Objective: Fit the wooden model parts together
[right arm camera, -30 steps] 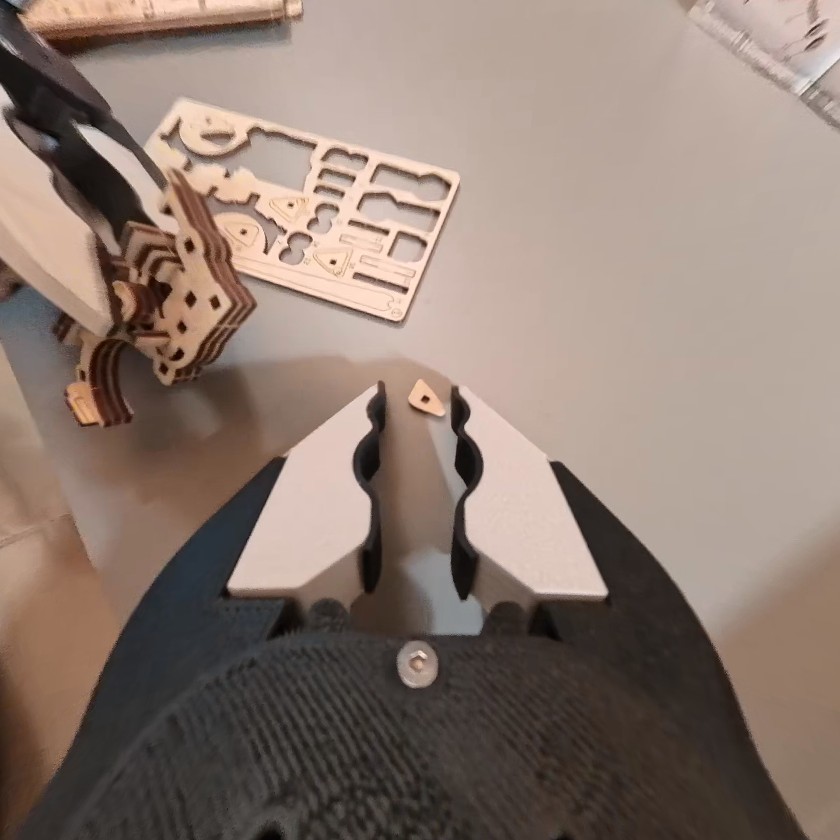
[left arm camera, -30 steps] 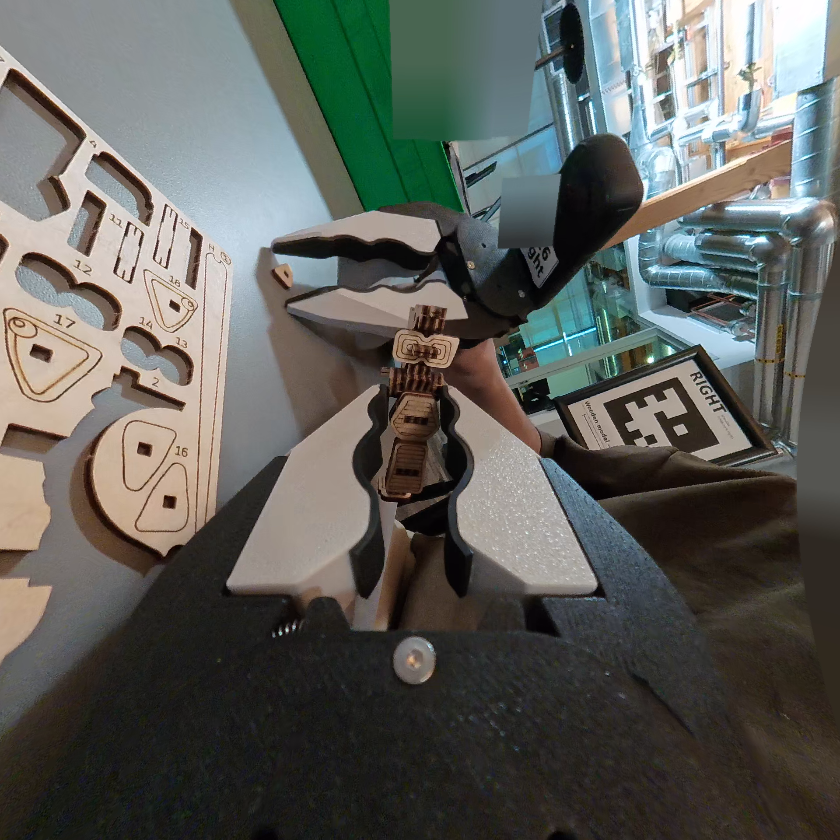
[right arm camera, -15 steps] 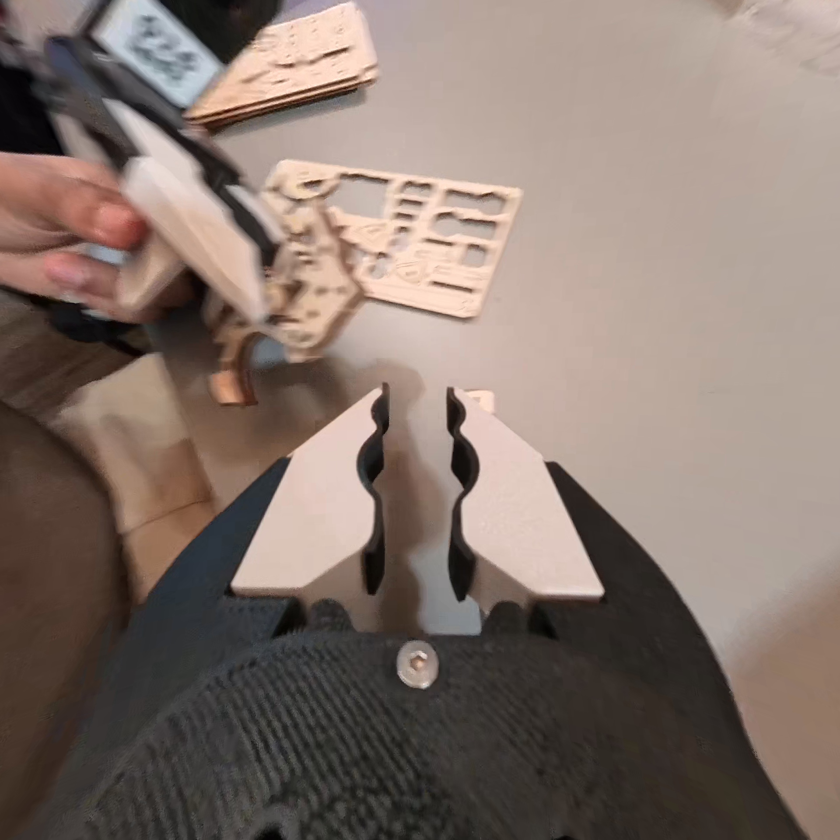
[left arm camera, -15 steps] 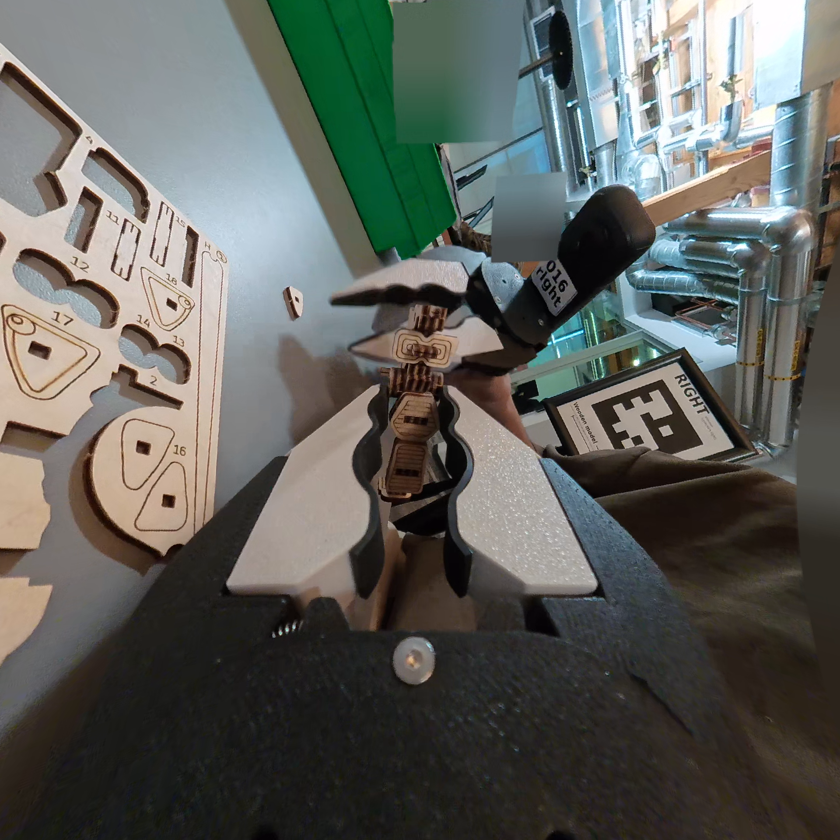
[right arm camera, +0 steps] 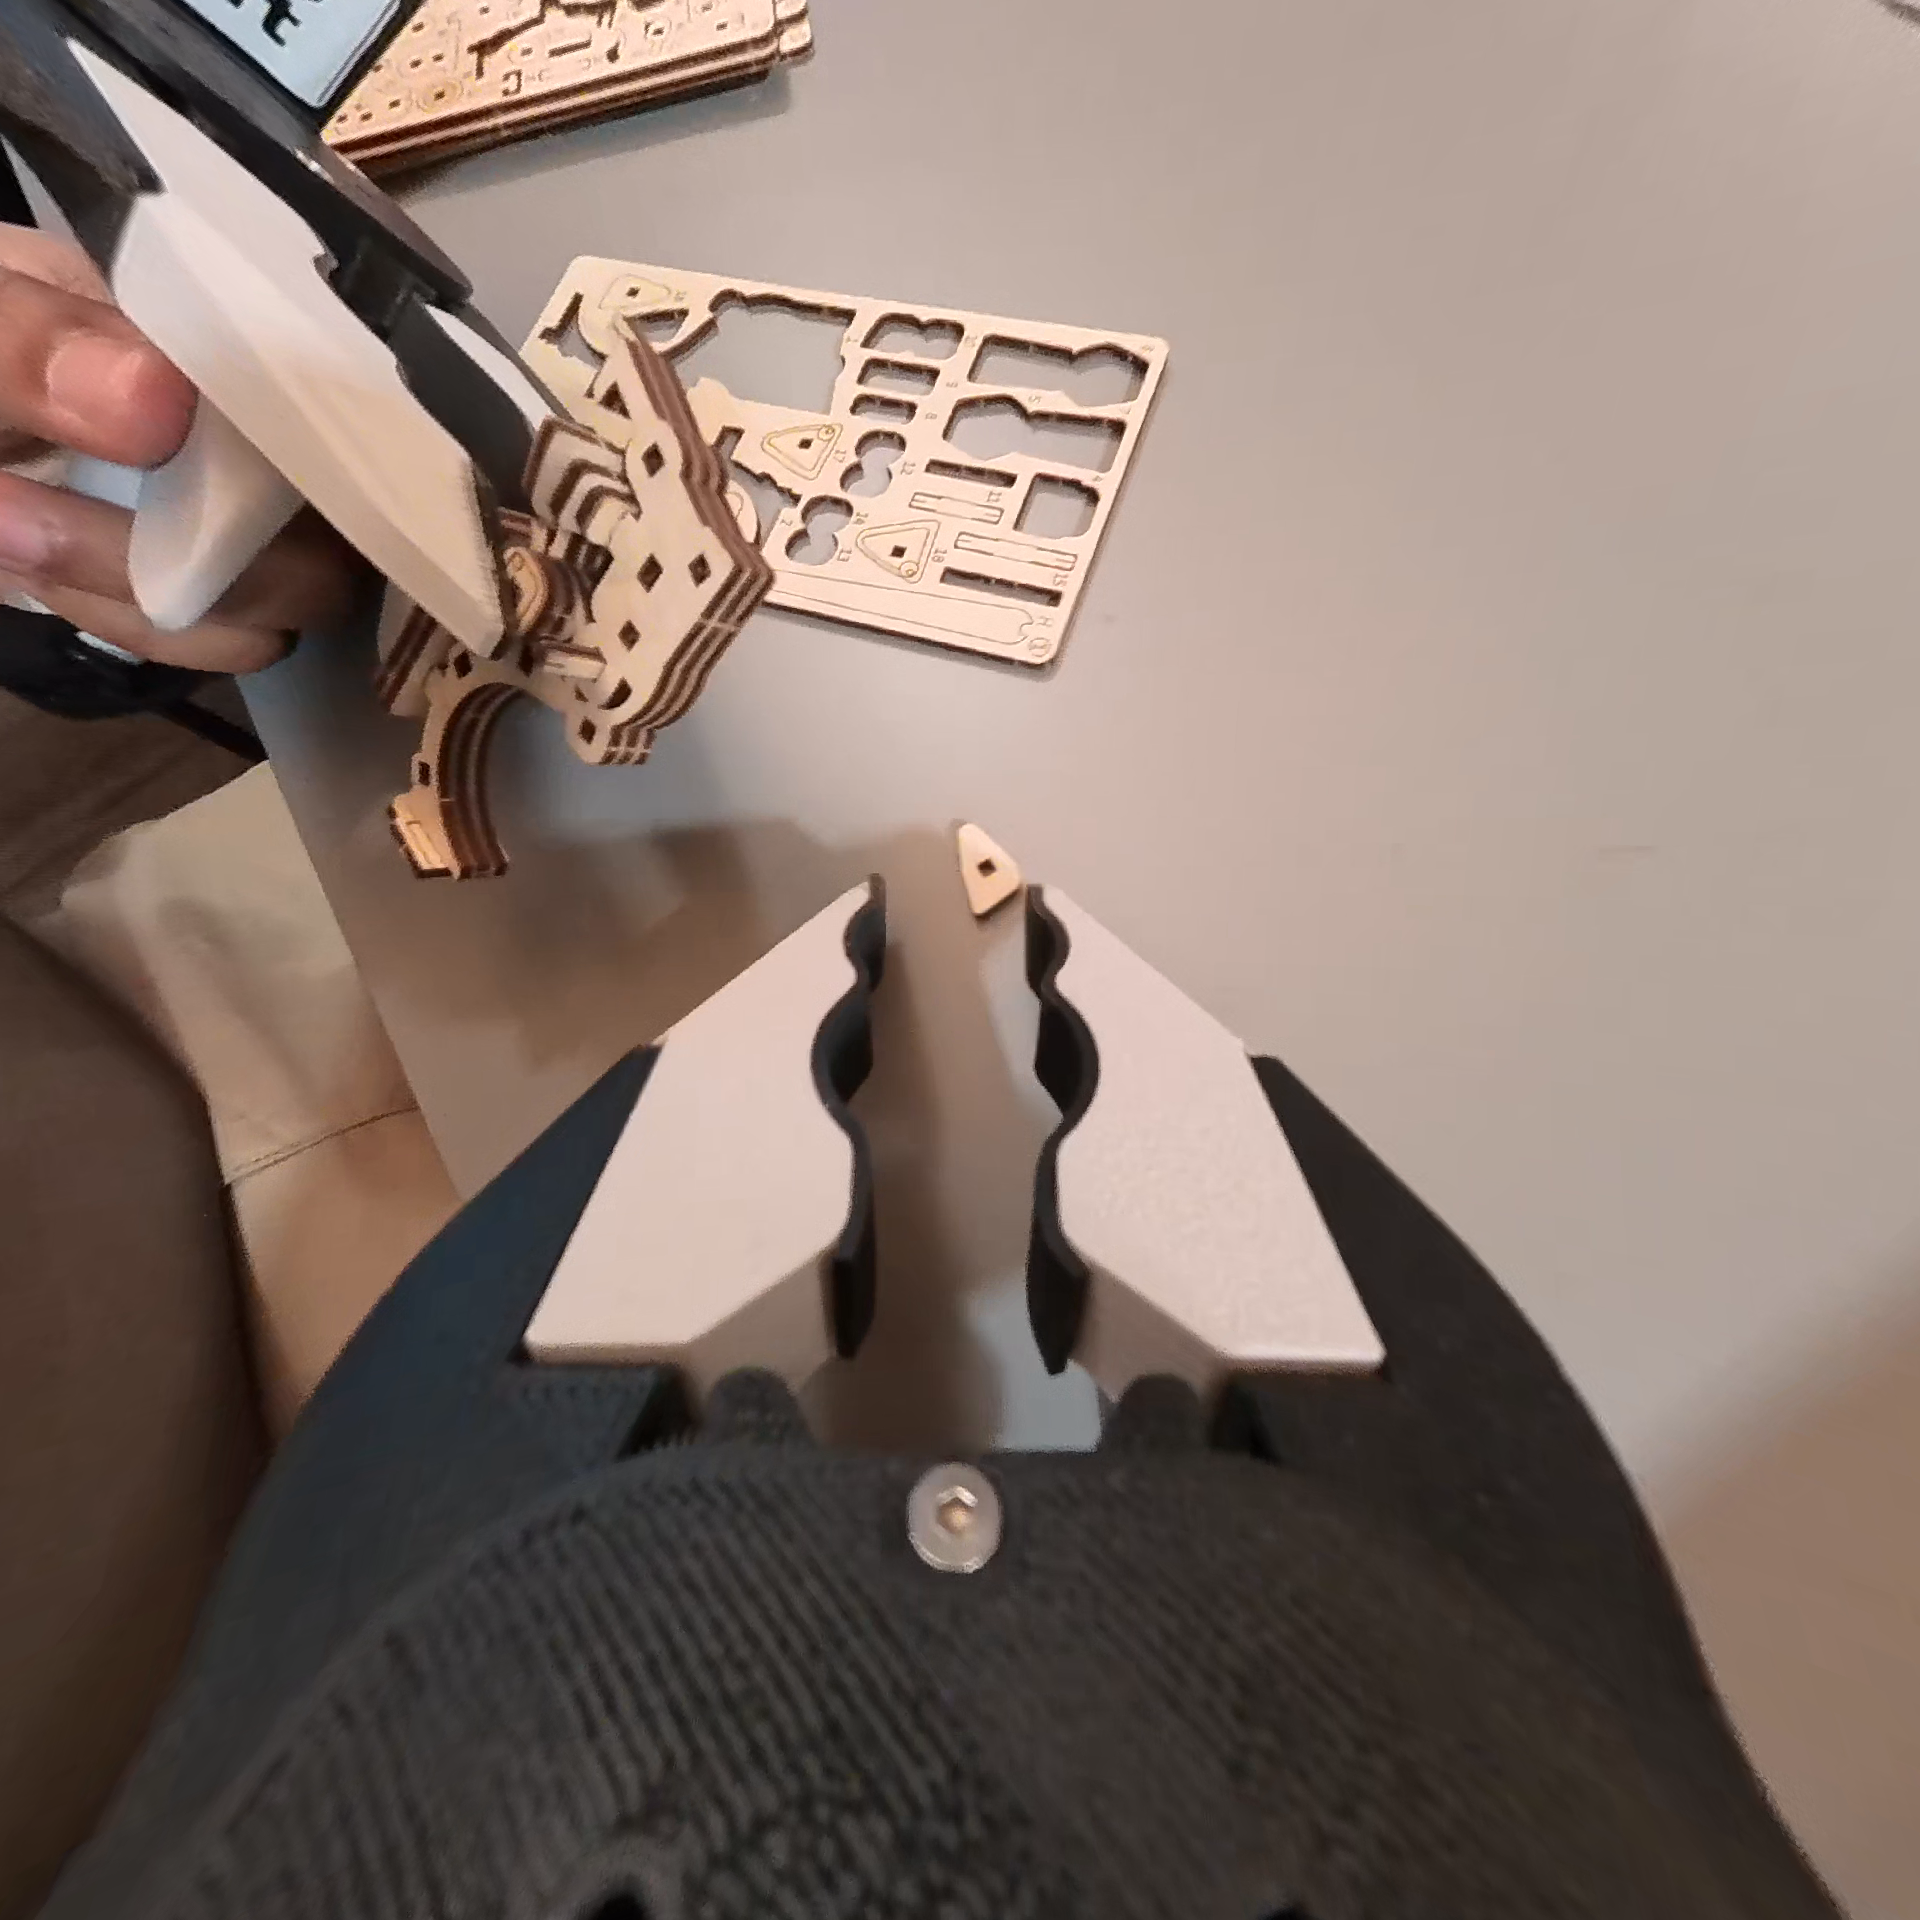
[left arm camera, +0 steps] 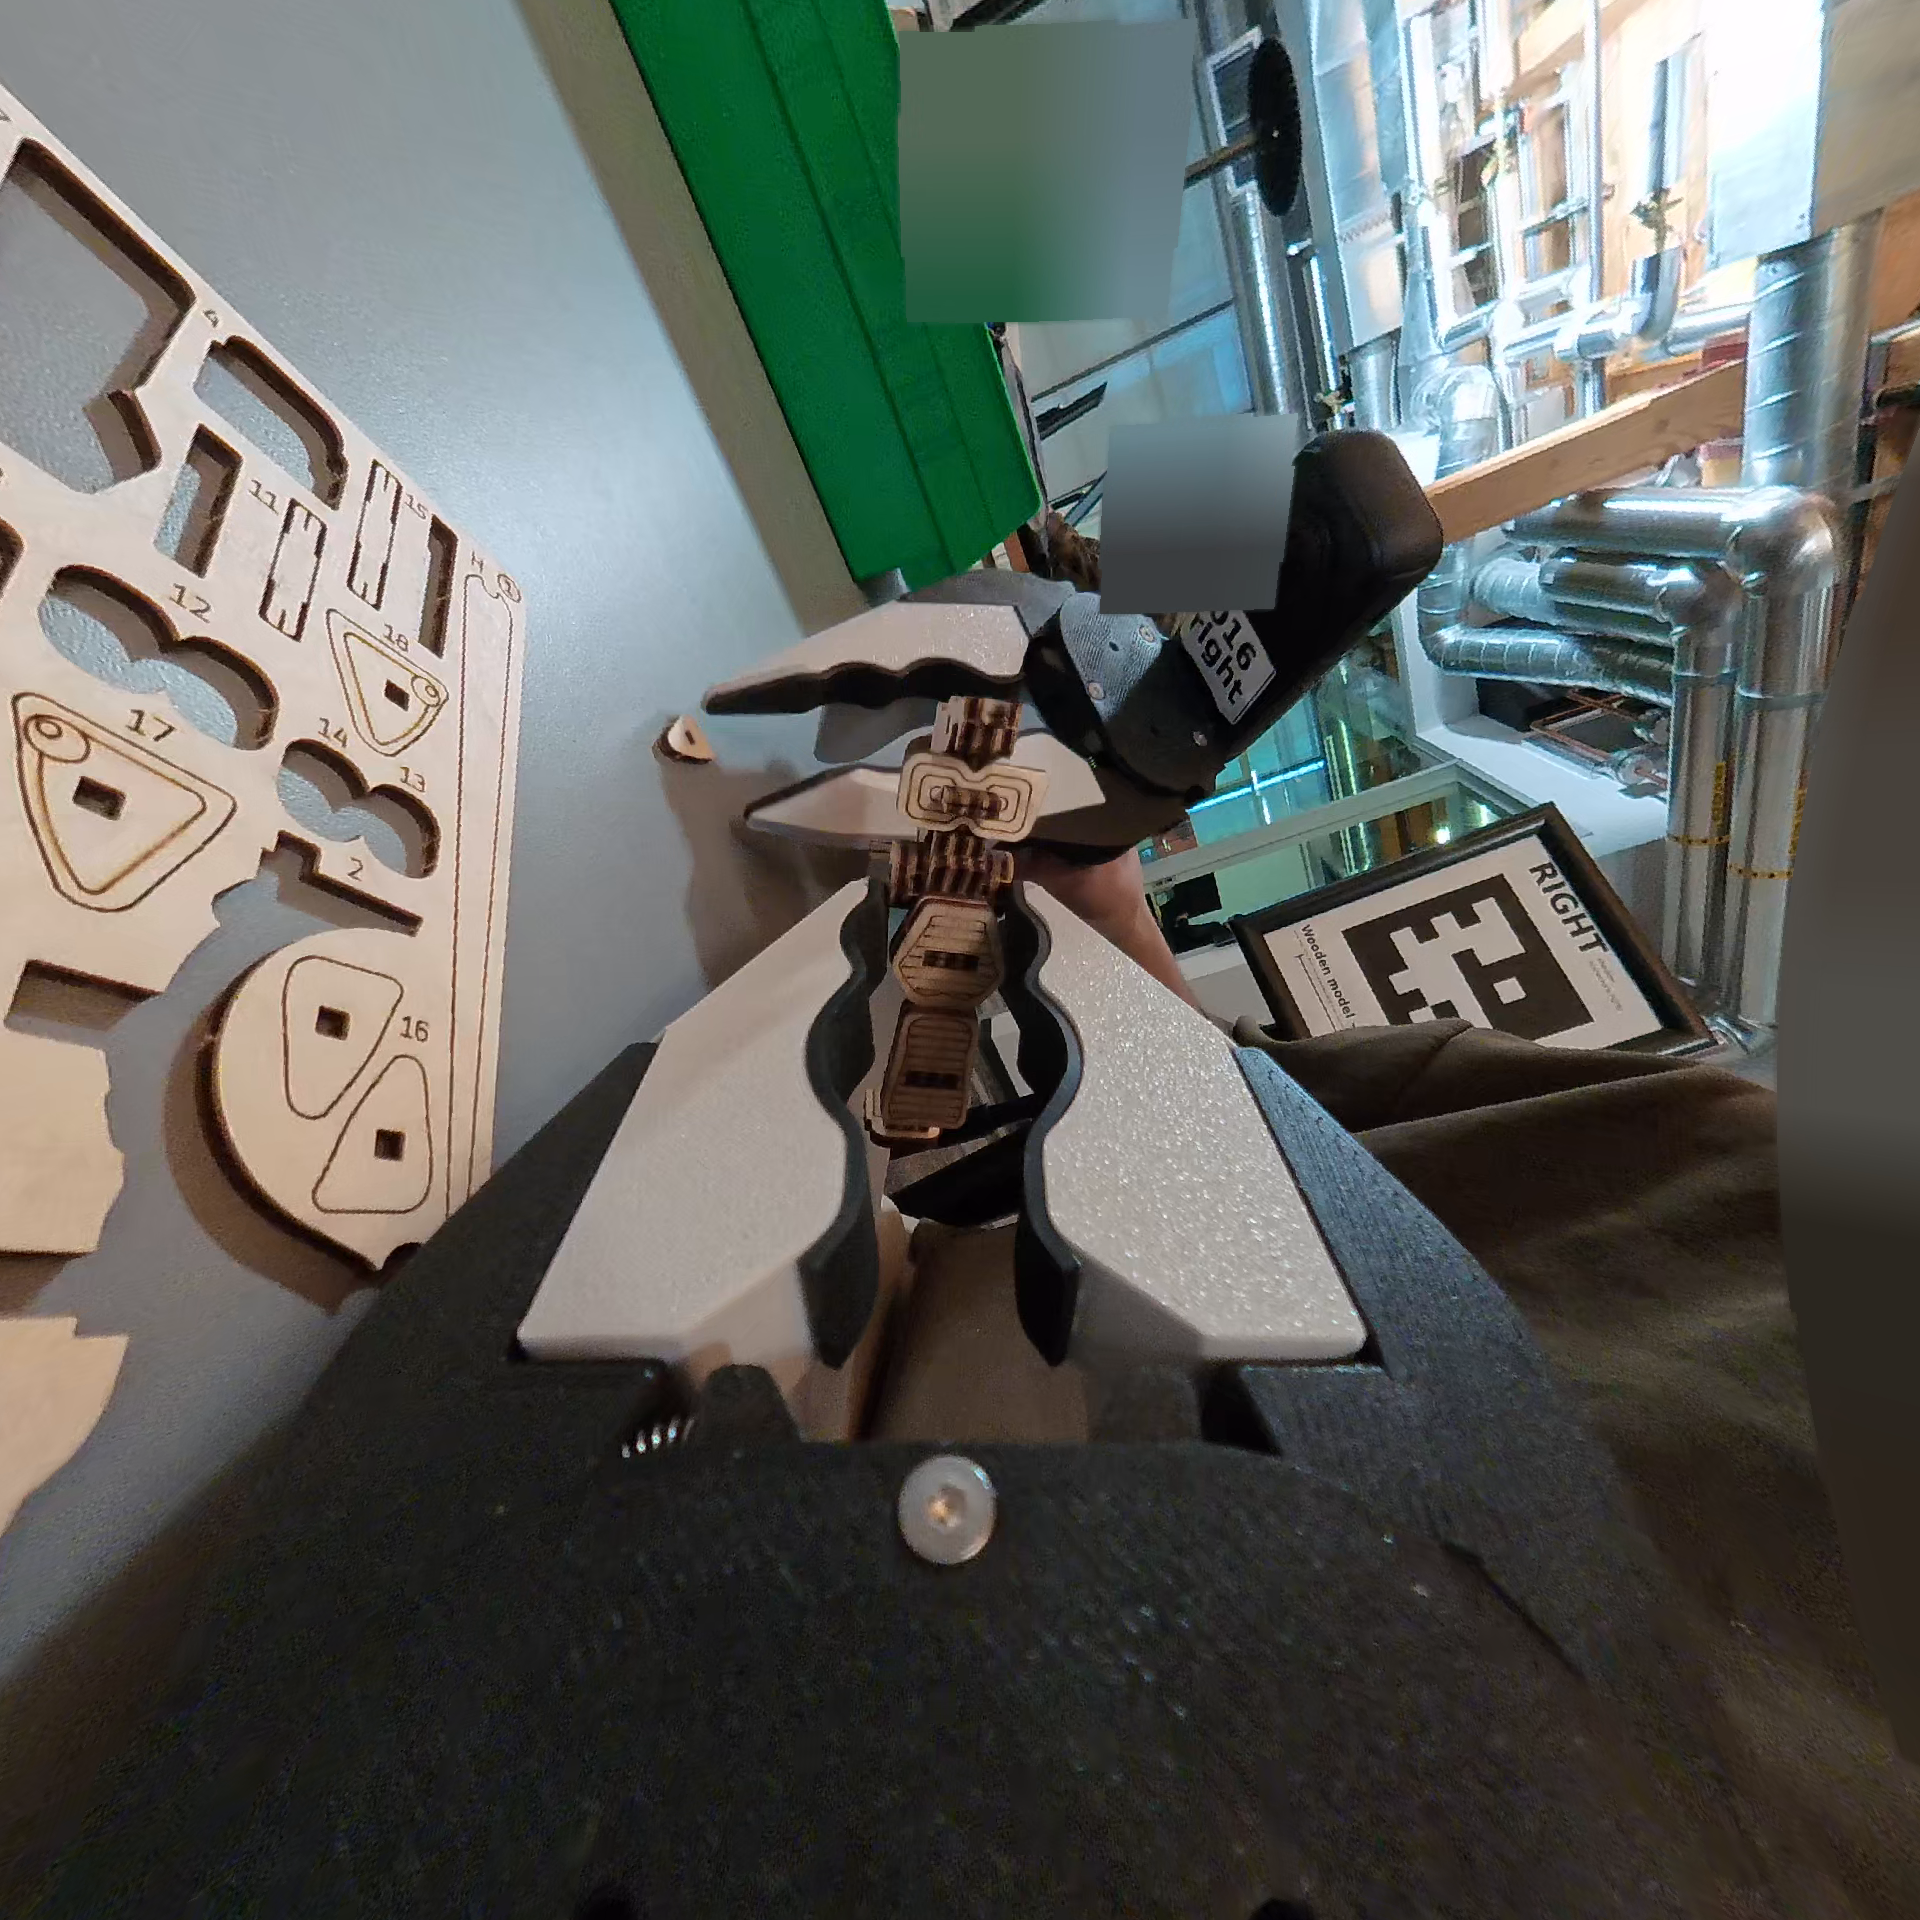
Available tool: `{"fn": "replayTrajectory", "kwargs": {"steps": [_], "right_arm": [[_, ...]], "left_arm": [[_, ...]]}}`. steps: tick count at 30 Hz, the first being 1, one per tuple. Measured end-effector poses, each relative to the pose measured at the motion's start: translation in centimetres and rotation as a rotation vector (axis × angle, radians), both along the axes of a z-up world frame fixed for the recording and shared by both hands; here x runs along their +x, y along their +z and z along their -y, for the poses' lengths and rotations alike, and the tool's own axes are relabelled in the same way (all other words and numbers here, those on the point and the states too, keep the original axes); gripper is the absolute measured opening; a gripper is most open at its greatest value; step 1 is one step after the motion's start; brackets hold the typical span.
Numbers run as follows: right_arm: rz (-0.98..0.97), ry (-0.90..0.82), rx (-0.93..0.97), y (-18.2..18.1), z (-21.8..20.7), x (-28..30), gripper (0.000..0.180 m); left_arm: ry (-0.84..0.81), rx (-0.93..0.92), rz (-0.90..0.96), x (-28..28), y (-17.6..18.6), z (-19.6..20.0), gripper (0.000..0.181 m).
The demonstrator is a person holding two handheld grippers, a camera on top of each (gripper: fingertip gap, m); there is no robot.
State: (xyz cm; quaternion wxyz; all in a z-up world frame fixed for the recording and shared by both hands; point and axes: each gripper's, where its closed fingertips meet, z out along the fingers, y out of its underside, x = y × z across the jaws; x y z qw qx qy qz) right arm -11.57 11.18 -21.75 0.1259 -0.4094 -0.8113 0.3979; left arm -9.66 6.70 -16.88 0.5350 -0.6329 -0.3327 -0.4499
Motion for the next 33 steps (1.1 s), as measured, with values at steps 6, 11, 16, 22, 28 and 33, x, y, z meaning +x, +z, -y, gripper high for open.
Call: {"fn": "replayTrajectory", "kwargs": {"steps": [6,11,16,22,28,33], "right_arm": [[-0.037,-0.002,0.066,-0.4,0.0,-1.0,0.023],[-0.034,0.027,0.091,-0.5,0.6,-0.6,0.010],[-0.068,0.016,0.083,0.3,0.2,-0.3,0.010],[-0.003,0.016,-0.372,5.1,2.5,1.0,0.010],[0.202,-0.012,-0.428,2.8,1.4,2.2,0.010],[0.148,-0.025,-0.337,2.3,1.5,3.9,0.010]], "left_arm": [[-0.001,-0.002,-0.002,0.0,0.0,0.0,0.018],[-0.001,-0.003,-0.006,0.1,0.0,0.0,0.018],[-0.001,-0.005,-0.010,0.1,0.0,0.0,0.018],[0.002,-0.009,-0.014,0.1,-0.1,0.0,0.018],[0.002,-0.017,-0.030,0.2,-0.2,-0.1,0.018],[0.003,-0.011,-0.018,0.1,-0.1,0.0,0.018]]}}
